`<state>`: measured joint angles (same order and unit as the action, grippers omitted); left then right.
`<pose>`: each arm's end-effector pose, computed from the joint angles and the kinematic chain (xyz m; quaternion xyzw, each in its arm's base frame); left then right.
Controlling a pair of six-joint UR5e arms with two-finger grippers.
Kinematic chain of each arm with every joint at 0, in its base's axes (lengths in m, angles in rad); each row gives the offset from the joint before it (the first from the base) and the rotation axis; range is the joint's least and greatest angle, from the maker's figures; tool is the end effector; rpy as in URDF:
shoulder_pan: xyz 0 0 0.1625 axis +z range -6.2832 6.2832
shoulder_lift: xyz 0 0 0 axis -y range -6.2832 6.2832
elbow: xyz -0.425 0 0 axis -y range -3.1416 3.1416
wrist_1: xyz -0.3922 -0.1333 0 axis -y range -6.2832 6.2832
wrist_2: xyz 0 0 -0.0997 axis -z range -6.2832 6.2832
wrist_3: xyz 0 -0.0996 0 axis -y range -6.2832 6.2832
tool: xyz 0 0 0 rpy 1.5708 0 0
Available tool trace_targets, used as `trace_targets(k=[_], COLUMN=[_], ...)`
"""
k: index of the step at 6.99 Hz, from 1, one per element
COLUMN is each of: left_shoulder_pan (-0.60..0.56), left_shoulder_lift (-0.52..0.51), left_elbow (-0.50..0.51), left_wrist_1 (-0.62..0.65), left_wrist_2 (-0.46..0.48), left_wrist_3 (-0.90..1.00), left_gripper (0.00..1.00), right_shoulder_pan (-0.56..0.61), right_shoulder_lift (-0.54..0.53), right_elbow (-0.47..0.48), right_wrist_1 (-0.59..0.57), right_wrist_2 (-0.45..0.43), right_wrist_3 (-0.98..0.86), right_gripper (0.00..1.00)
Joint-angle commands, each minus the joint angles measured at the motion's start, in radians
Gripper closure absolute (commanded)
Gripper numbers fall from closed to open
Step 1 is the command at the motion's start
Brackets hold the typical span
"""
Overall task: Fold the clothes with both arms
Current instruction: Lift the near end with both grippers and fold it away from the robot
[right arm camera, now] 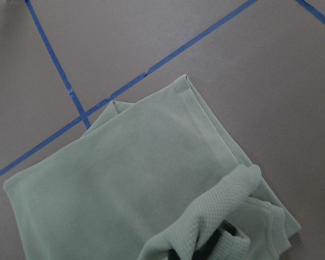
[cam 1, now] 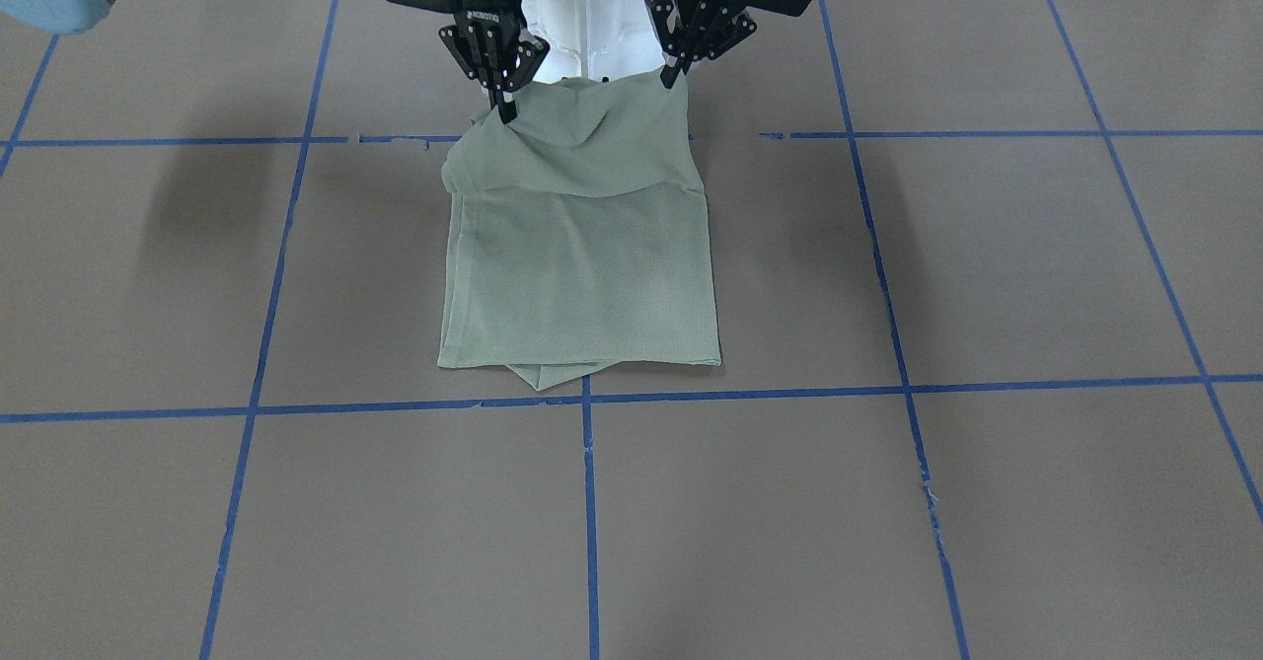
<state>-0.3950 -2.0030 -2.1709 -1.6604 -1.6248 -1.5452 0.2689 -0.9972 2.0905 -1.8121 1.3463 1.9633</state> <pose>0.4234 -0.3151 0.1651 0.0887 0.5249 -0.1413 0.8347 -0.4885 -0.2959 0.1601 0.0764 -0.4161 0.3376 0.8408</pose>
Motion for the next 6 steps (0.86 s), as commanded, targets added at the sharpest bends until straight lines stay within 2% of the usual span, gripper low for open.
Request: trace_targets(k=[1,4,6], left_shoulder_pan=[-0.103,-0.151,-0.153], left_shoulder_lift=[-0.022,-0.109,-0.128], left_elbow=[0.255,0.441,0.518], left_wrist_1=[-0.181,-0.228,-0.281], left_wrist_2=[0.002,0.005,0.02], left_wrist_3=[0.094,0.102,0.144], left_gripper=[1.0,1.0,1.0], right_shoulder_pan=[0.094,0.134,0.147], right_shoulder_lift=[0.015,0.112,0.127], right_elbow=[-0.217,-0.381,-0.44], right_wrist_1=[0.182,0.191,0.215], right_wrist_2=[0.031,0.053,0.053], right_wrist_3=[-0.079,-0.1,-0.107], right_gripper=[1.0,1.0,1.0])
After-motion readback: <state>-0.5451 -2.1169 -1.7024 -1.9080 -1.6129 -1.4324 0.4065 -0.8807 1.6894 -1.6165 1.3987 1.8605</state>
